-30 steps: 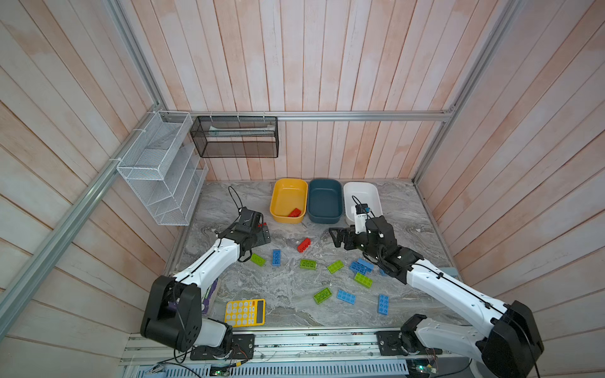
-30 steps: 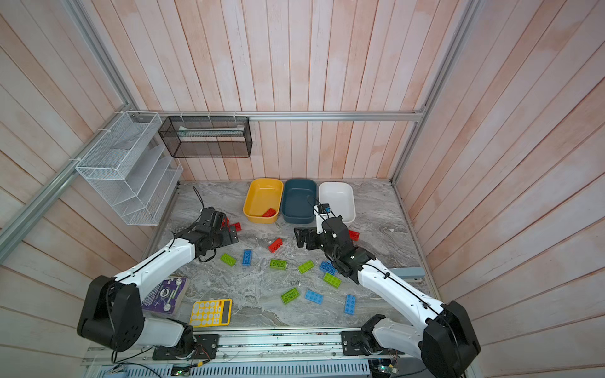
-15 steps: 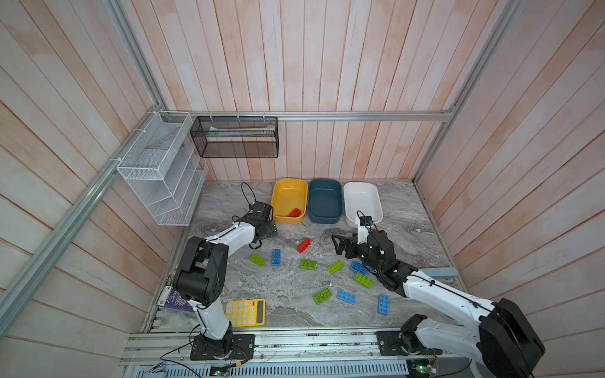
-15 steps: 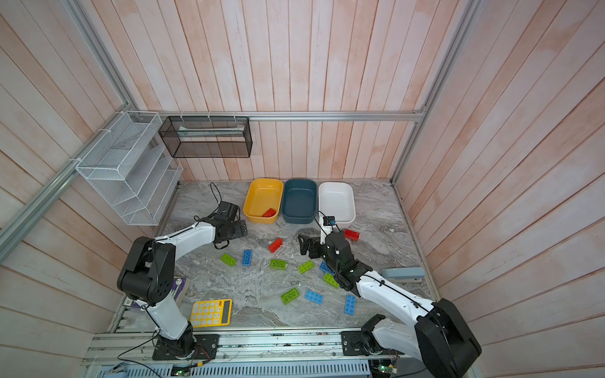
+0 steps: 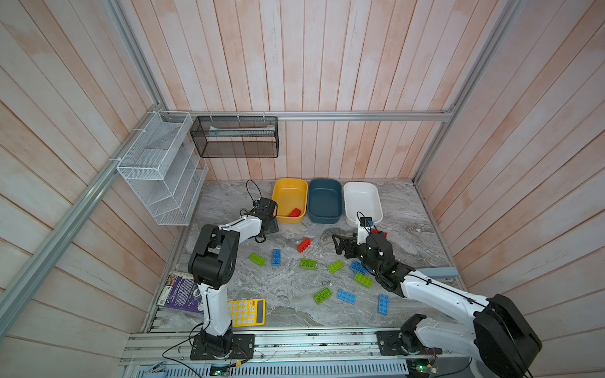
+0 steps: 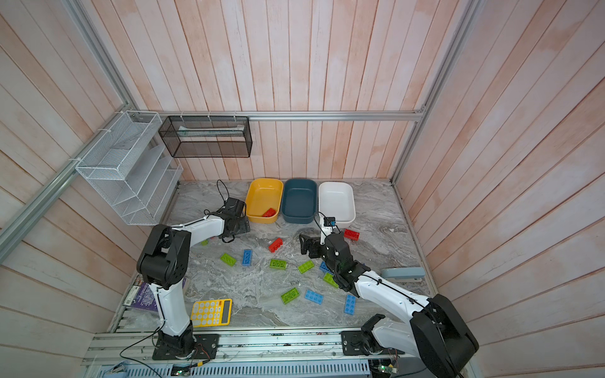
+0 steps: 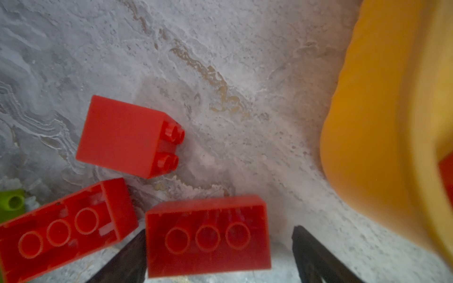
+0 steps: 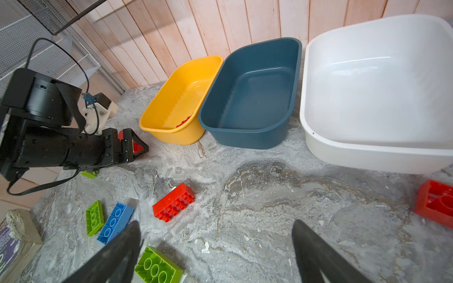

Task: Sort the legos into containers by color
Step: Pick up the lego from the top-left of the table.

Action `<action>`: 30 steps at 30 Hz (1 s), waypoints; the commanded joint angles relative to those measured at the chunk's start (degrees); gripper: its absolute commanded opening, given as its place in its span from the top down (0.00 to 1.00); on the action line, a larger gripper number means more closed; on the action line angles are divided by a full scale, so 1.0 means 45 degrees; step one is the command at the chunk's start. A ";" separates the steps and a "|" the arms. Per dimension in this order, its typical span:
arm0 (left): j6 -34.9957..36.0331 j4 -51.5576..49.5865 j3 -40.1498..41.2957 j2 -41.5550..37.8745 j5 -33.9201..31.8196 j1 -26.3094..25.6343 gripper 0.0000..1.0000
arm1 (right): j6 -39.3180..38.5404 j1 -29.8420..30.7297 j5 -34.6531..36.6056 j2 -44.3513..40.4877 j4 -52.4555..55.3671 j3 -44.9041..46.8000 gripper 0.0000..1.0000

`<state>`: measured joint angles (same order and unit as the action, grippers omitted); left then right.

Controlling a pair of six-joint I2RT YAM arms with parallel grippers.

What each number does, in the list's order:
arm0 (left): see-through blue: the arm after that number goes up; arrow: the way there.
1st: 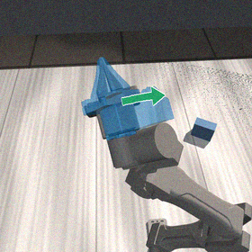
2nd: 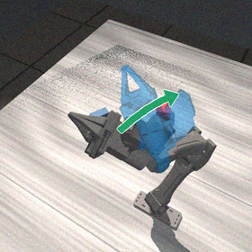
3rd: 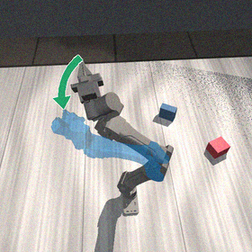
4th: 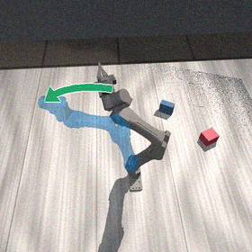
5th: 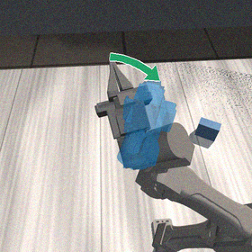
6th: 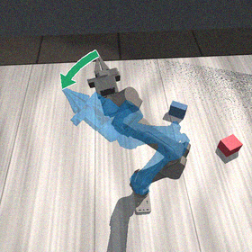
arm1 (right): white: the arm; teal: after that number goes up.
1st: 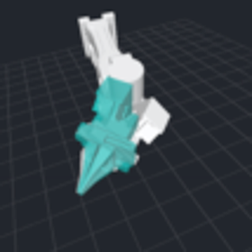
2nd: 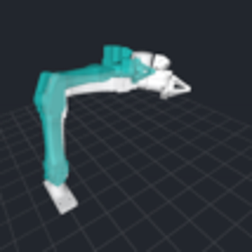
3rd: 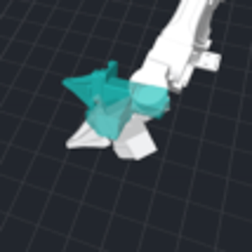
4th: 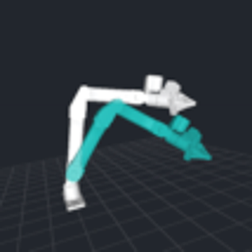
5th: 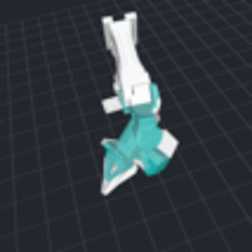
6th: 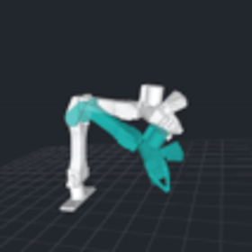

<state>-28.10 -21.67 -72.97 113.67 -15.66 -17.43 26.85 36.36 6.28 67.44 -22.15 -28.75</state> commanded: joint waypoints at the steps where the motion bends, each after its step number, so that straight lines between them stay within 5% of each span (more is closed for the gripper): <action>1: 0.0161 0.0072 -0.0414 0.0495 -0.0460 -0.0005 0.11 | -0.0020 0.0069 0.0105 0.0208 -0.0448 0.0157 0.04; 13: 0.0323 0.0557 -0.0403 0.0499 -0.0568 0.0083 0.40 | -0.0067 0.0084 0.0091 0.0550 -0.0539 0.0150 0.06; 24: 0.0726 0.0549 0.1938 -0.3169 0.0410 -0.0041 0.44 | -0.0011 0.0183 -0.0096 0.0663 -0.0574 0.0211 0.06; 30: 0.1275 -0.0603 0.0996 -0.4167 0.1328 -0.0180 0.44 | 0.0141 0.0218 -0.0269 0.0866 -0.0757 0.0218 0.06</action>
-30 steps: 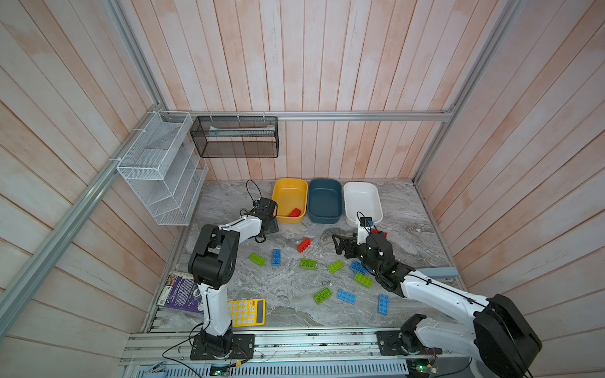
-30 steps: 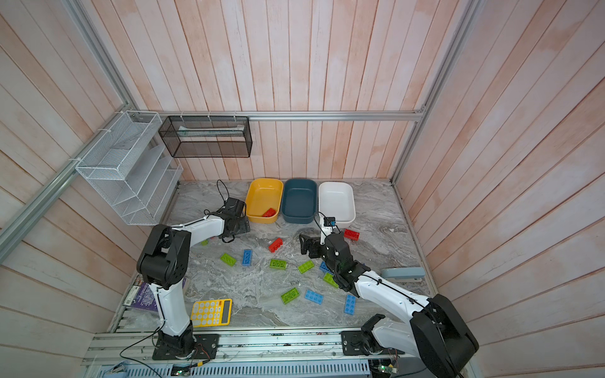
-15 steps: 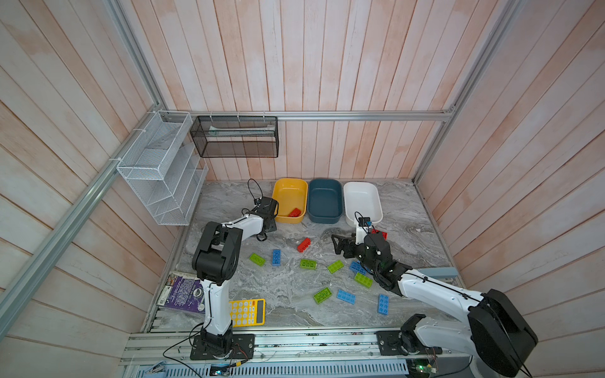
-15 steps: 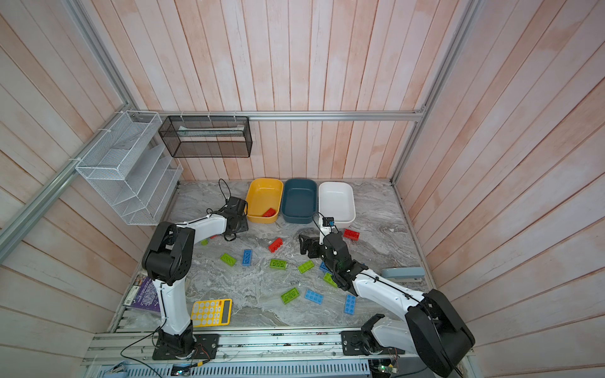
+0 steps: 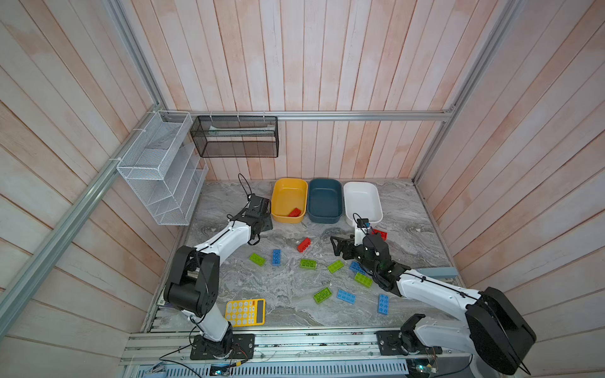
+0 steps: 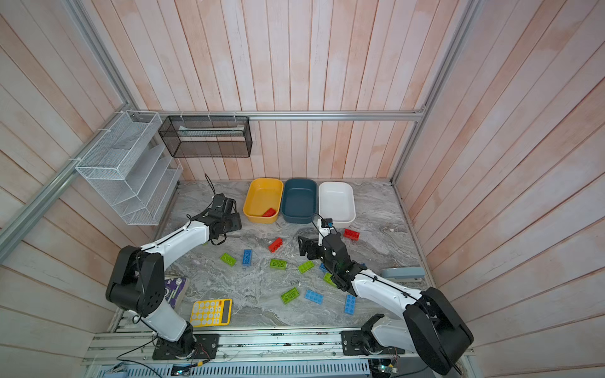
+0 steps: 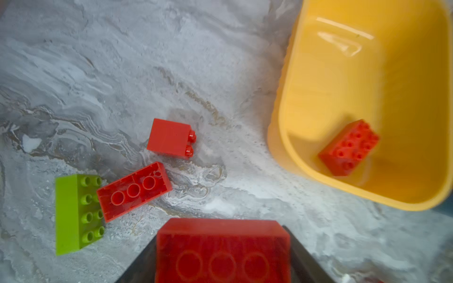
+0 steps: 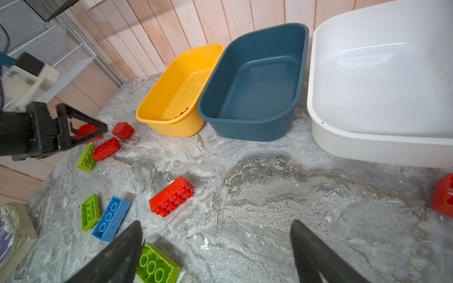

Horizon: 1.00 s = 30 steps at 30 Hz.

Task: Sort the legos into containers by color
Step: Pick up the lego from the top-left of the table, then place the lego in the container.

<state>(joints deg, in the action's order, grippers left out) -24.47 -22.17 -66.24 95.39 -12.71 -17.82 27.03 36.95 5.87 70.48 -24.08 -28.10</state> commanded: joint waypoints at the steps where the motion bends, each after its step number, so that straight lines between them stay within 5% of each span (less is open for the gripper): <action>1: 0.0566 -0.0531 -0.0779 -0.0025 0.0825 -0.0082 0.44 | 0.0108 0.0106 -0.0216 0.0295 -0.0382 0.0074 0.06; 20: 0.1199 -0.2386 -0.8734 0.6400 0.2059 -0.0503 0.45 | -0.0010 0.0278 0.0008 0.0520 -0.0030 -0.0064 0.07; 30: 0.1150 -0.3022 -1.0057 0.6567 0.2115 -0.0637 0.10 | -0.0849 0.1352 0.1181 0.2156 0.1611 -0.1608 0.03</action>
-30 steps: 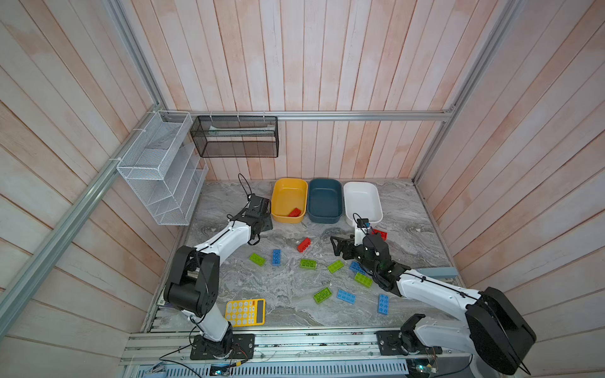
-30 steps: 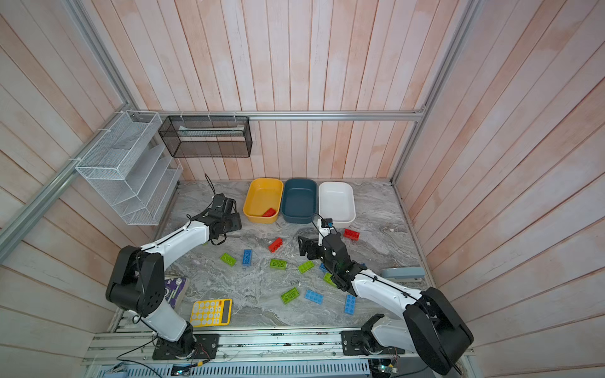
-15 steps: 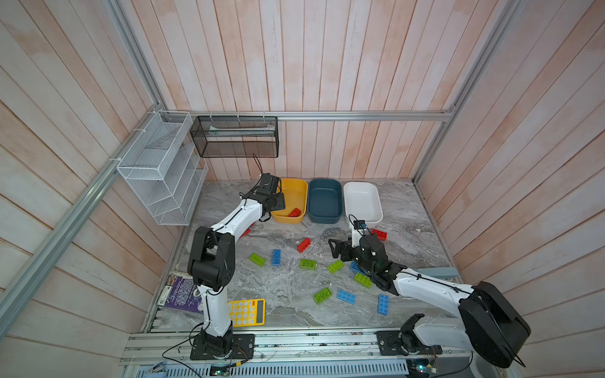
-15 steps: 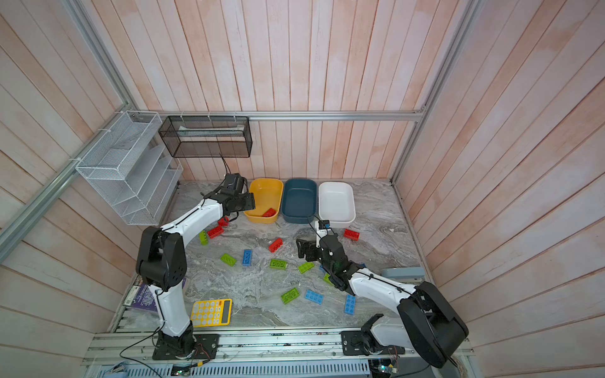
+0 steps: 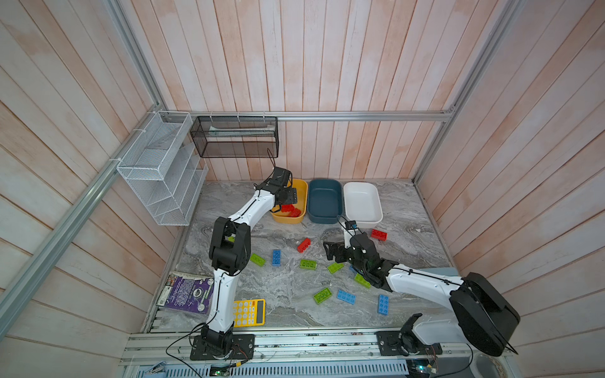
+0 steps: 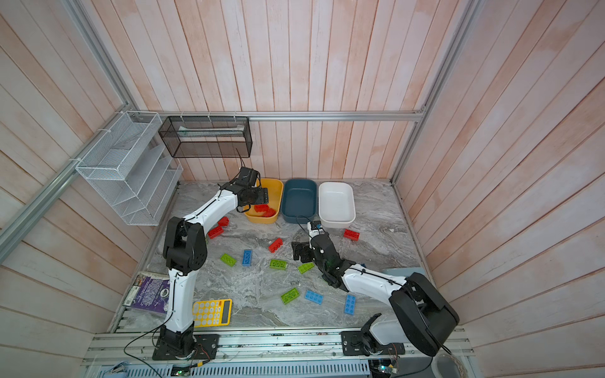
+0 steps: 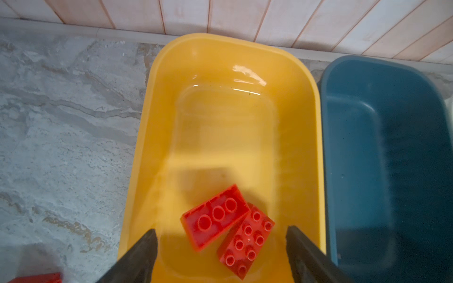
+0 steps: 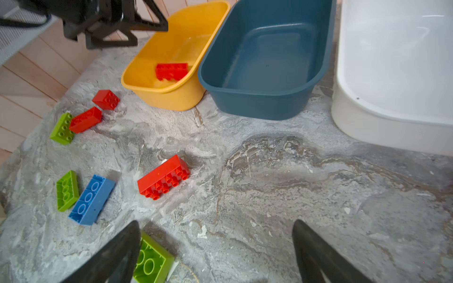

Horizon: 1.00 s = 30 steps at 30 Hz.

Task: Sort the legos into containers by color
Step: Place the lego in the container, then pick up the lego from the center of the table.

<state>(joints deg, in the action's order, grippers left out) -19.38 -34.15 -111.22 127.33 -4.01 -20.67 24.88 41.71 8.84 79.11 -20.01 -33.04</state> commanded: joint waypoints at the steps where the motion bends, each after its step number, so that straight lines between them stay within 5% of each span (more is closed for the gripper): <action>1: 0.0010 -0.0325 0.0196 -0.0847 0.0187 -0.0008 0.07 | -0.0327 0.0442 0.0501 0.0388 0.0715 -0.0625 0.03; 12: -0.0284 0.1392 0.7209 -0.8082 0.0390 -0.0013 0.03 | -0.2620 0.1048 -0.2842 0.3395 0.1693 -0.3128 0.00; 18: -0.0544 0.1823 1.1371 -1.2313 0.0117 0.0005 0.02 | -0.3728 0.1043 -0.3232 0.4391 0.1922 -0.3968 0.00; 24: -0.0841 0.1600 1.3819 -1.5359 0.0818 0.0003 0.02 | -0.4691 0.1015 -0.2977 0.5479 0.3079 -0.5287 0.00; 30: -0.0693 0.0870 1.4286 -1.6817 0.0774 0.0005 0.02 | -0.4989 0.0808 -0.3033 0.6645 0.3991 -0.6609 0.04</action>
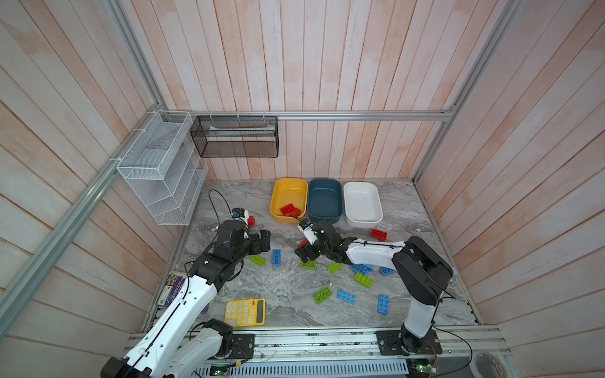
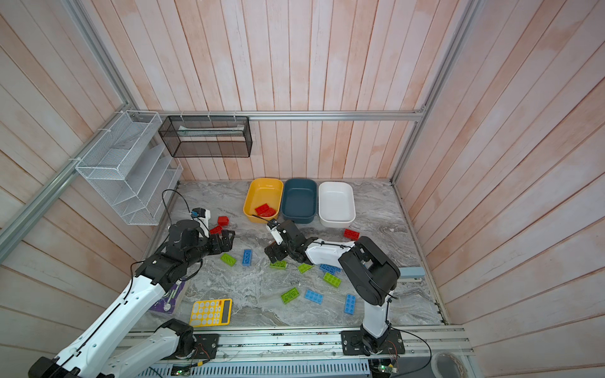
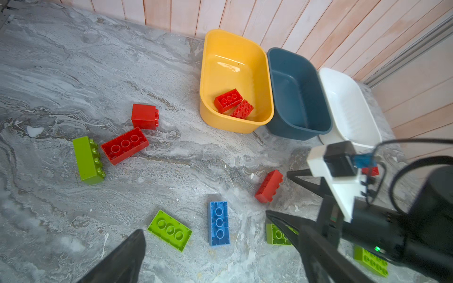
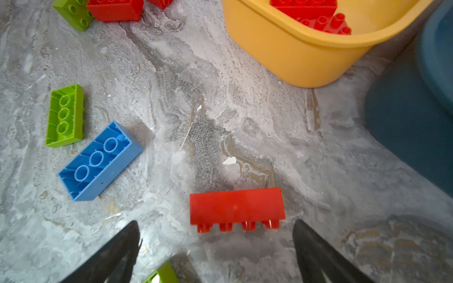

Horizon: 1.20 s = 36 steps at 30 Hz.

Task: Sort the legos into containers by color
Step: Pick up the lego from the center of the table.

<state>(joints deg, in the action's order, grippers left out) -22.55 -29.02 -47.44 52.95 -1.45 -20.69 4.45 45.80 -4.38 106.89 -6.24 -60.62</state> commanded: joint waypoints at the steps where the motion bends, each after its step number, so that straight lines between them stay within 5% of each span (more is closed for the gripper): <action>1: 0.0077 -0.0383 0.0103 -0.0341 0.0171 0.0020 0.02 | -0.0507 -0.0111 -0.0057 0.0621 0.1085 -0.0632 0.05; 9: 0.0366 -0.0132 0.0483 -0.0051 -0.0391 0.0104 0.02 | -0.0598 -0.0274 0.0005 0.1542 0.1538 -0.1447 0.09; 17: 0.0483 -0.0037 0.0558 0.0027 -0.0031 0.0319 0.02 | -0.0522 -0.0419 -0.0189 0.1917 0.1774 -0.1950 0.33; 28: 0.0508 0.0037 0.0621 -0.0282 0.0407 0.0815 0.02 | 0.0289 -0.0412 -0.0225 0.0837 0.2344 -0.2534 0.40; 36: 0.0555 -0.0112 0.0680 -0.0585 0.0266 0.0999 0.02 | 0.0658 -0.0576 -0.0414 0.1754 0.4288 -0.6756 0.43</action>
<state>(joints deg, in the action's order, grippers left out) -20.97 -29.58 -45.78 51.29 -0.25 -16.49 5.69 43.86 -5.45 113.16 8.84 -85.14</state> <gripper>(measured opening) 0.979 0.672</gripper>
